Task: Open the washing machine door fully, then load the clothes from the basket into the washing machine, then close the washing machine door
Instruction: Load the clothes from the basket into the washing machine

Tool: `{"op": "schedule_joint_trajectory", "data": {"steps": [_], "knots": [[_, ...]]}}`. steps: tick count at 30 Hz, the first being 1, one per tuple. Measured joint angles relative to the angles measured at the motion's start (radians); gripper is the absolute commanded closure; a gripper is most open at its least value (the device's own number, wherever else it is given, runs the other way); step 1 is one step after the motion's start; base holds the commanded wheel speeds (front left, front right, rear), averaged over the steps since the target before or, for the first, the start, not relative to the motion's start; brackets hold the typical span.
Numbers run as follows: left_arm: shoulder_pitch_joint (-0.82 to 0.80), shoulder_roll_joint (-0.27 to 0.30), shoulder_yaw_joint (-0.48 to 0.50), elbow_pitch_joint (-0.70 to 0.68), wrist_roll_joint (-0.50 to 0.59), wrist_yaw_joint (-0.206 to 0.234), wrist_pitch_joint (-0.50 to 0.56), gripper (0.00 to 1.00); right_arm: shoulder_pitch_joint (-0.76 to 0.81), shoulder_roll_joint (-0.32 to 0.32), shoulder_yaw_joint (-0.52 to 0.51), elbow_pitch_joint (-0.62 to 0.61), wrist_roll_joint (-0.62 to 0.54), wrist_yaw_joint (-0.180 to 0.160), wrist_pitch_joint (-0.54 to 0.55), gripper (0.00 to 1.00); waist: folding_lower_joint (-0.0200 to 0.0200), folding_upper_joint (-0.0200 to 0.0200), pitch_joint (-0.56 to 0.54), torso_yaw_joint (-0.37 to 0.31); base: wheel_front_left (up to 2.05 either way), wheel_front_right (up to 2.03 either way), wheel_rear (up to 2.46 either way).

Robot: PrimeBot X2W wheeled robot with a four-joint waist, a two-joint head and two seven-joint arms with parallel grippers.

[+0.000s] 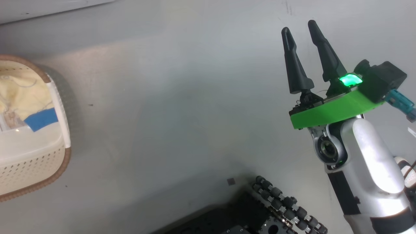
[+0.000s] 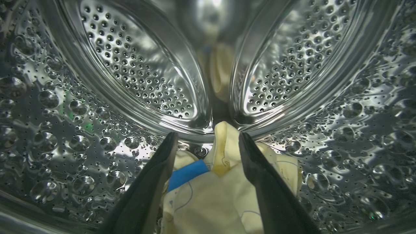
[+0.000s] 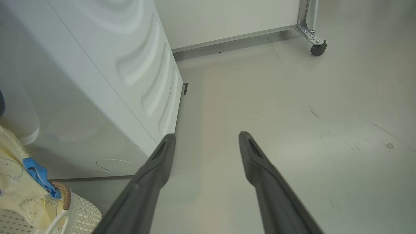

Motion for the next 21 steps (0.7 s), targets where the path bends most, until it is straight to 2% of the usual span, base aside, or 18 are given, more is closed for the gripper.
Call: {"op": "schedule_joint_trajectory", "data": {"steps": [9,21], "knots": [[0.159,-0.021,-0.067,-0.049,-0.083,0.0,-0.009,0.0,0.018,0.0,-0.014,0.028,-0.03,0.0,0.0,0.0,0.0,0.0,-0.095,0.043,0.0,0.0,0.0],[0.387,-0.061,-0.096,-0.088,-0.191,0.0,-0.014,0.0,0.065,0.0,-0.036,0.067,-0.081,0.0,0.0,0.0,-0.0001,0.0,-0.245,0.09,0.0,0.0,0.0]]}}
